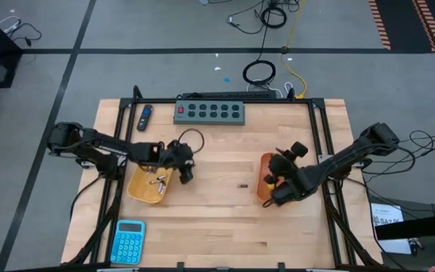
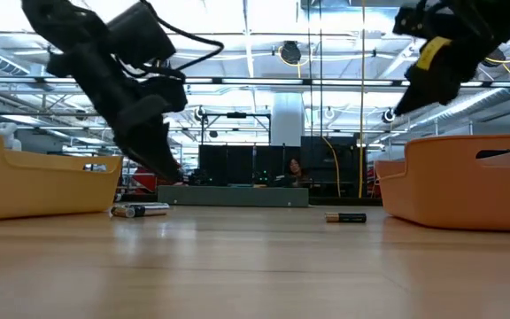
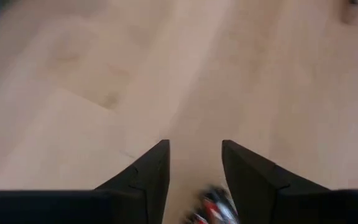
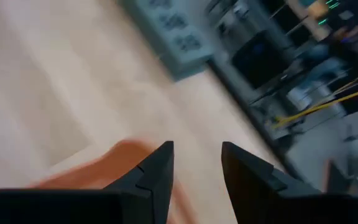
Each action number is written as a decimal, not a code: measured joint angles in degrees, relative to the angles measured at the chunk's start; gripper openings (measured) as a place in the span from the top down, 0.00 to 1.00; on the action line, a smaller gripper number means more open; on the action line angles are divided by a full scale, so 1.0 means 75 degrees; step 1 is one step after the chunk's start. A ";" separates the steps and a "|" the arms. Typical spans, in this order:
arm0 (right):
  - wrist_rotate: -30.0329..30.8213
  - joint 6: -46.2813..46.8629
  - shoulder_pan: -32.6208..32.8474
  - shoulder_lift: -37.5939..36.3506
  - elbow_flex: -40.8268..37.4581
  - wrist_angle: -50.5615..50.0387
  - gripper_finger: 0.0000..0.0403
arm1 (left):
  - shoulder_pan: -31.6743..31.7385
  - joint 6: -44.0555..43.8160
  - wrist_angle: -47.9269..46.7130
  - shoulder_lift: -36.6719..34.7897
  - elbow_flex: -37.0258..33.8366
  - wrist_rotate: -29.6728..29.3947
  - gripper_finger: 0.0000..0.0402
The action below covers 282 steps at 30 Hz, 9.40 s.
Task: Sort batteries
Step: Put the silver battery into the yellow bin, then put the white battery into the yellow bin
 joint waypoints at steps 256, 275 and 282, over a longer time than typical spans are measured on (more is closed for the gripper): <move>-0.4578 -0.8987 -0.2908 -0.0287 -0.2906 1.2682 0.69 | -0.1832 -0.1791 -0.8193 0.1594 0.4308 0.1069 0.89; -0.4616 -0.8996 -0.2787 -0.0287 -0.2906 1.2674 0.69 | -0.2607 -0.3386 -0.7538 0.1285 0.2356 0.0921 0.68; -0.4616 -0.8971 -0.2787 -0.0287 -0.2906 1.2567 0.69 | -0.2598 -0.3210 -0.8515 0.1285 0.3005 0.0240 0.58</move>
